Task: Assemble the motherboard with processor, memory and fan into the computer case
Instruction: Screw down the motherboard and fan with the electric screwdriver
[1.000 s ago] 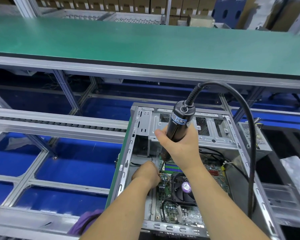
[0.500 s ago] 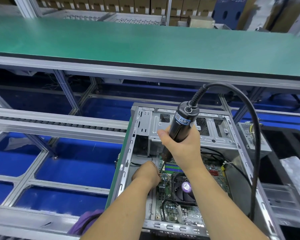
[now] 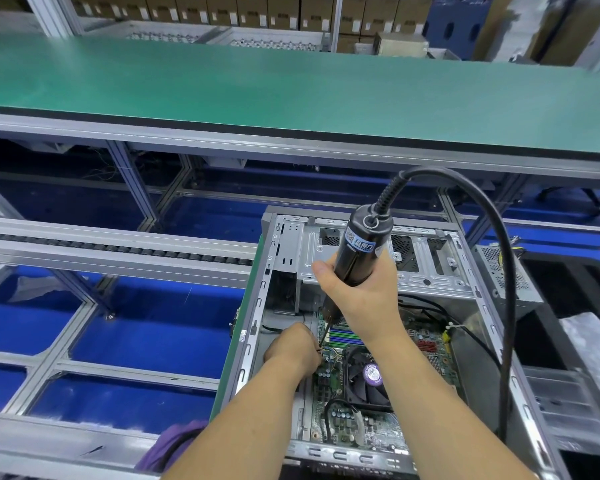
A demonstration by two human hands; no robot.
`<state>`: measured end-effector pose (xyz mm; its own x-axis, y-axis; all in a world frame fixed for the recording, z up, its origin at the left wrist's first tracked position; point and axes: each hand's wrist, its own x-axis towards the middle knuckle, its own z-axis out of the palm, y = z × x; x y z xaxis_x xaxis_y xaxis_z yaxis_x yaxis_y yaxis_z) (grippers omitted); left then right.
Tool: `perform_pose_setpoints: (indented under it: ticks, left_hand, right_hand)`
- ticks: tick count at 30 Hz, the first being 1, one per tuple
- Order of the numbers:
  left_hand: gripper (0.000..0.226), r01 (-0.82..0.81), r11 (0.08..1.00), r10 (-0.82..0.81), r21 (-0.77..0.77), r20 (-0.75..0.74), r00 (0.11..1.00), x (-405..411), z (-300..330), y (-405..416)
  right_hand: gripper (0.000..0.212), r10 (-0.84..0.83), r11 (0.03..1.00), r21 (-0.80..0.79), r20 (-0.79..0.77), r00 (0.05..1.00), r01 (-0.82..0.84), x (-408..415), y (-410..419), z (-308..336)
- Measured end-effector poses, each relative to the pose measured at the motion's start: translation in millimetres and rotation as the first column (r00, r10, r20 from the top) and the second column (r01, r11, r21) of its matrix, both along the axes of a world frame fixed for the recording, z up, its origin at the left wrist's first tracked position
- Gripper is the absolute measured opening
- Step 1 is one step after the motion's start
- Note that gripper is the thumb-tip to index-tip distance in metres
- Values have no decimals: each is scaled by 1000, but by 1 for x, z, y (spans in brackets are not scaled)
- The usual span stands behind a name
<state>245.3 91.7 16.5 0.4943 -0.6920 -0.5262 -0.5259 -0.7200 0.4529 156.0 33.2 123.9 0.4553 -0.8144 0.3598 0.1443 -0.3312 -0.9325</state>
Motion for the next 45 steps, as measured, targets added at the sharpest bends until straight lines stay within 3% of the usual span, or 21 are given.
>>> perform_pose_setpoints:
  ticks: [16, 27, 32, 35, 39, 42, 45]
  left_hand:
    - [4, 27, 999, -29, -45, -44, 999, 1, -2, 1]
    - [16, 28, 999, -29, -30, -52, 998, 4, -8, 0]
    - [4, 82, 997, -82, -6, -14, 996, 3, -6, -1]
    - [10, 105, 994, -105, -8, -3, 994, 3, -6, -1]
    - [17, 40, 999, -40, -9, -36, 999, 4, -9, -2]
    - [20, -7, 1000, 6, -18, -31, 999, 4, -11, -2]
    - [16, 29, 999, -28, -17, 24, 999, 1, -9, -1]
  right_hand:
    - [40, 99, 994, -46, -78, 992, -103, 4, 7, -3]
    - [41, 97, 994, -32, -82, 992, -100, 3, 5, -4]
    - [41, 95, 993, -54, -102, 990, -101, 3, 4, -7]
    - [41, 103, 992, -54, -115, 988, -110, 4, 5, -7]
    - [41, 134, 991, 9, -95, 986, -134, 1, 4, -4]
    - [55, 79, 996, 45, -68, 995, -76, -4, 1, -2]
    - [56, -12, 998, 60, 1, 1000, 12, -11, 1, 2]
